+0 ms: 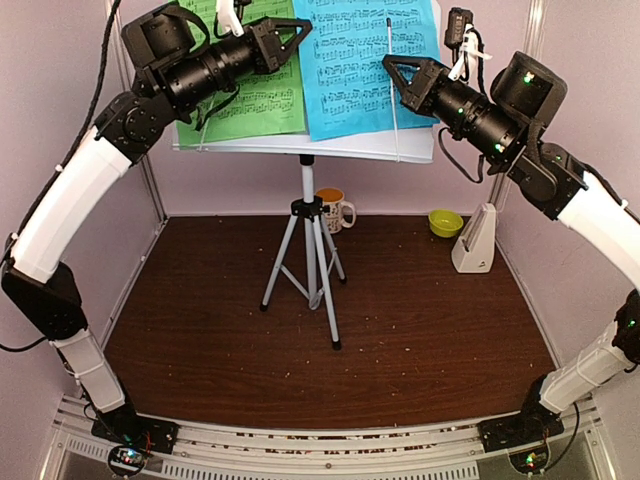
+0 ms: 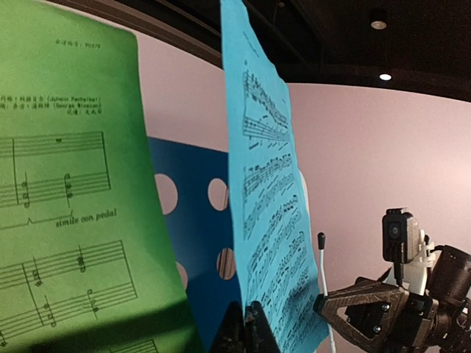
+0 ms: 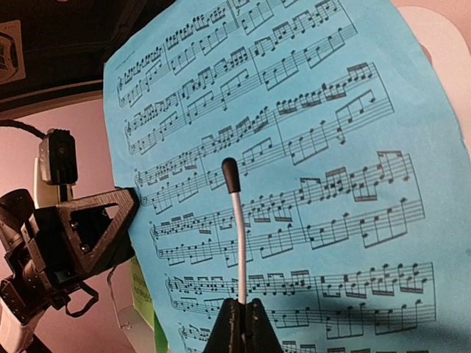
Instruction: Set up the instrument practice props
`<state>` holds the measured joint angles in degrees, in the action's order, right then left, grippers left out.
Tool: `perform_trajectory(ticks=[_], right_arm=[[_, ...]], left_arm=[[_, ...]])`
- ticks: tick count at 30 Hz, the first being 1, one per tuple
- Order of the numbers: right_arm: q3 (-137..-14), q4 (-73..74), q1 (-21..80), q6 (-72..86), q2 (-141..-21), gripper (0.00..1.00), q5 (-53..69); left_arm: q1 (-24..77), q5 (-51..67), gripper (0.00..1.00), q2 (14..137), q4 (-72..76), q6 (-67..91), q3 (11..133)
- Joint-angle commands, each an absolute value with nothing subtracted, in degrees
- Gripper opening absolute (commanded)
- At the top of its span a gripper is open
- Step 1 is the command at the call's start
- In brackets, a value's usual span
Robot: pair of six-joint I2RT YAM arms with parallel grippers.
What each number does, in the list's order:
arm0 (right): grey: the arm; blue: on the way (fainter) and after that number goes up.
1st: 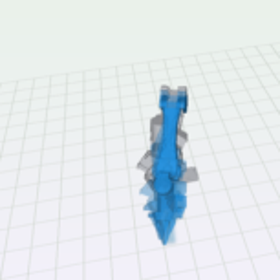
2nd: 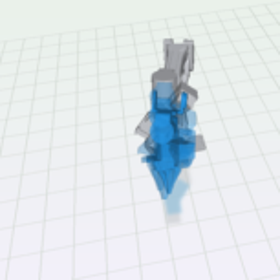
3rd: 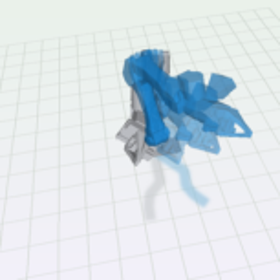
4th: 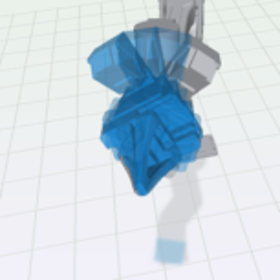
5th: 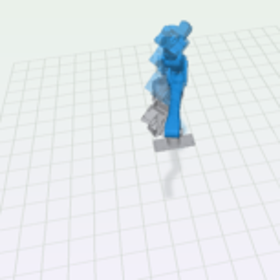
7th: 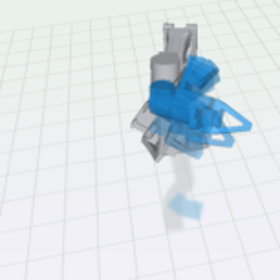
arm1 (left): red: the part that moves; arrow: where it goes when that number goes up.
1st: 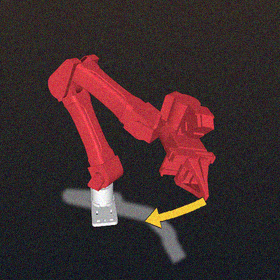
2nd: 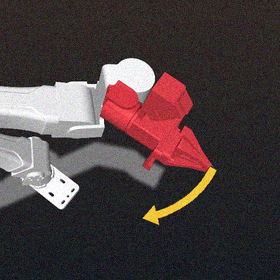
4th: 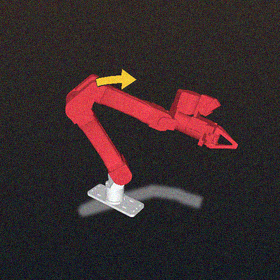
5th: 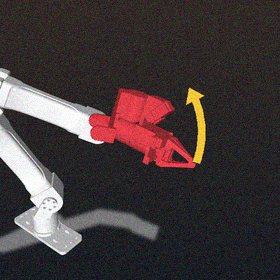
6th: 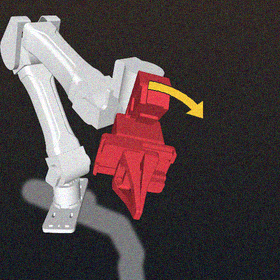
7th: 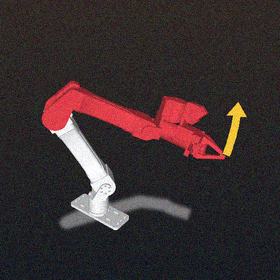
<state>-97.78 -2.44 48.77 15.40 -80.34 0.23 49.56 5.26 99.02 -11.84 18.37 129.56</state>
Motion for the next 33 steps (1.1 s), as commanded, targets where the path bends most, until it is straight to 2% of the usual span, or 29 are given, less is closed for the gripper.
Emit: perform_trajectory(ticks=[1,13,21,24,26,30,33], right_arm=[[-97.12,-4.31,48.53,14.57,-78.74,0.00,2.19],[-95.63,-6.33,48.61,14.15,-78.55,0.00,4.12],[-95.75,-5.99,48.67,14.11,-78.58,0.00,3.45],[-95.79,-5.48,48.66,14.47,-78.56,0.18,2.18],[-95.82,-5.11,48.65,14.71,-78.45,0.29,1.50],[-95.28,-5.35,48.78,15.32,-77.78,0.40,0.17],[-95.00,-5.25,48.94,15.35,-77.32,0.42,-0.05]], left_arm=[[49.75,7.48,0.00,100.10,-13.91,16.10,134.40],[49.72,12.61,0.00,101.40,-18.63,12.41,135.62],[49.66,11.70,0.00,101.56,-18.68,11.61,135.77],[49.66,10.63,0.00,101.44,-18.42,11.69,135.70],[49.66,10.85,0.06,101.30,-18.22,11.78,135.70],[49.66,11.14,0.23,100.72,-18.11,11.79,135.75],[49.74,11.62,0.32,99.63,-17.64,11.93,135.41]])
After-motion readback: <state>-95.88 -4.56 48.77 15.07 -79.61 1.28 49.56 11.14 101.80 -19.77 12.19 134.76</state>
